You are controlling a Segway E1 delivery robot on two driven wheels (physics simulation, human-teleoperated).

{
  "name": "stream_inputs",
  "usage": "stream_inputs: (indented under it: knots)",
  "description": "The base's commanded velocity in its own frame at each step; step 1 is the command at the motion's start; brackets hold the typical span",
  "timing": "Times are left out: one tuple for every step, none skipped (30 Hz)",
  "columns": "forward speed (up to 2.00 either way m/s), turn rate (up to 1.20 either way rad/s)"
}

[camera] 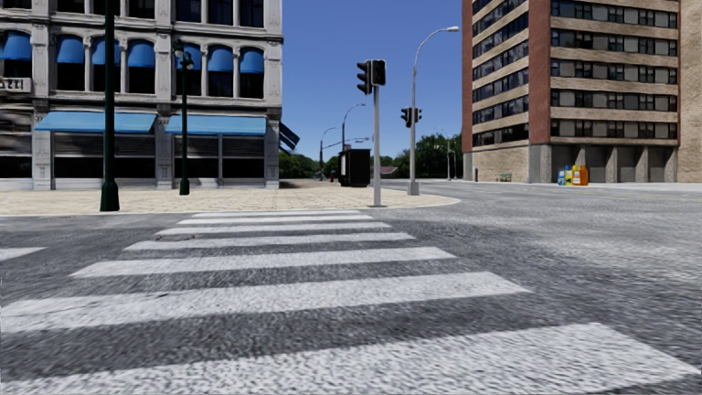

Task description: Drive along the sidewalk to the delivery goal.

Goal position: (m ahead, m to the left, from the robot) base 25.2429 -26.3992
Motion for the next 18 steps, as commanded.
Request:
stream_inputs:
  knots:
    - [1.48, 0.46]
    - [1.37, 0.41]
    - [1.32, 0.40]
    - [1.31, 0.40]
    - [1.31, 0.40]
    - [1.30, 0.36]
    - [1.30, 0.22]
    - [1.30, 0.16]
    - [1.30, 0.14]
    - [1.30, 0.14]
    - [1.30, 0.14]
    - [1.30, 0.14]
    - [1.30, 0.14]
    - [1.30, 0.14]
    - [1.30, 0.14]
    - [1.30, 0.08]
    - [1.30, 0.00]
    - [1.30, 0.00]
